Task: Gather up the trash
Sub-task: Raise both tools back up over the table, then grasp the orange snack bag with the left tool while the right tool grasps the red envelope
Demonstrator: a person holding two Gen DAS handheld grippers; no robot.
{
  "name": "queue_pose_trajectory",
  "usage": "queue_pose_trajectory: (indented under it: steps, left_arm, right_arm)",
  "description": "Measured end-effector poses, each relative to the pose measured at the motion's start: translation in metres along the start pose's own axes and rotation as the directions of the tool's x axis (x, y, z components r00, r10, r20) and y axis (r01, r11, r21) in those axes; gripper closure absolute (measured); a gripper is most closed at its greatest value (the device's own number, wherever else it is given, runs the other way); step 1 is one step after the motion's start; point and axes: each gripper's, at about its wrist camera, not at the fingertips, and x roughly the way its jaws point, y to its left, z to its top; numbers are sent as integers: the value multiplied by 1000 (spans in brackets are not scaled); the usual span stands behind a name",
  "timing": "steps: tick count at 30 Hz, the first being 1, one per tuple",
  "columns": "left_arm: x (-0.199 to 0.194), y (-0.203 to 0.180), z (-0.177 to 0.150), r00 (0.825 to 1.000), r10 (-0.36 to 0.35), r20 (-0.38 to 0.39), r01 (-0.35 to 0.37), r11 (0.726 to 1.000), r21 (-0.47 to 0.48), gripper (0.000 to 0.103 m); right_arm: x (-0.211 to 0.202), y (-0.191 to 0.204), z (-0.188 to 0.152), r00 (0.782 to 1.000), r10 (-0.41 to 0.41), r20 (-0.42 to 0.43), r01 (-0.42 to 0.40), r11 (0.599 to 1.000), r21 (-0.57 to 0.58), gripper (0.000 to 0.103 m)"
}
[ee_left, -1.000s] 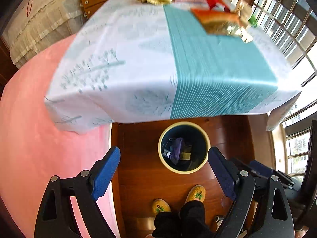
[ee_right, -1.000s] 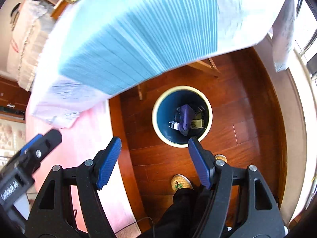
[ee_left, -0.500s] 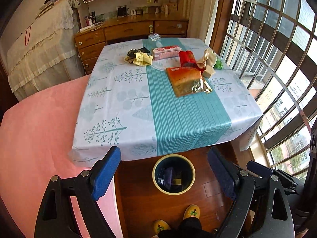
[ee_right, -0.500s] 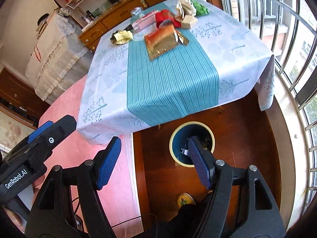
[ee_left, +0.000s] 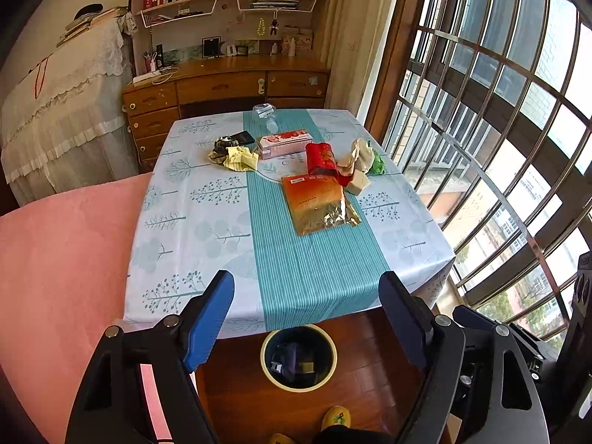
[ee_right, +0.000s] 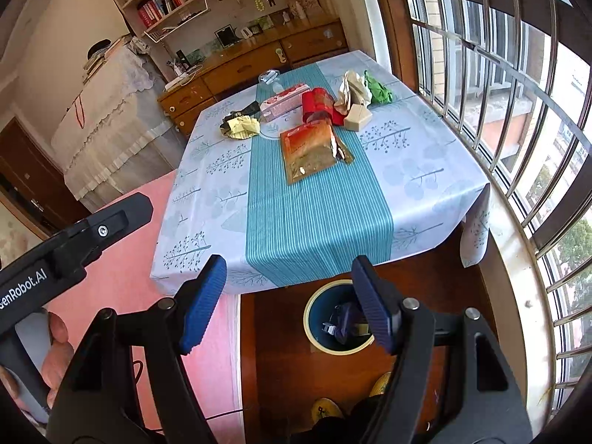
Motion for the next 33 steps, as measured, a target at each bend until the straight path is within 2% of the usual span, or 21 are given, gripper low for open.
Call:
queue_pose_trajectory:
  steps: [5, 9, 14, 17, 20, 26, 33]
  left_arm:
    - [21, -12, 20, 1000, 7, 2, -7, 999, 42, 21]
    - [58, -17, 46, 1000, 9, -11, -8, 1000, 19, 21]
    - [129, -27, 88, 997, 18, -73, -20, 1000, -17, 21]
    - [182, -36, 110, 989, 30, -146, -35, 999, -35, 21]
    - [242, -49, 128, 970, 43, -241, -56, 997, -49, 21]
    - [359, -68, 141, 910, 77, -407, -112, 992, -63, 21]
    - [439, -58, 141, 850, 160, -502, -232, 969, -84, 21]
  right_arm:
    - [5, -11, 28, 999, -16, 42, 17, 1000, -13, 35]
    - [27, -24, 60, 997, -40, 64, 43, 997, -63, 35]
    - [78, -58, 112, 996, -62, 57, 68, 991, -112, 35]
    - [123, -86, 143, 998, -67, -5, 66, 990, -128, 35]
    - [164, -117, 170, 996, -61, -71, 51, 991, -125, 35]
    - [238, -163, 210, 986, -28, -167, 4, 990, -143, 36]
    - [287, -183, 224, 970, 11, -244, -51, 987, -156, 36]
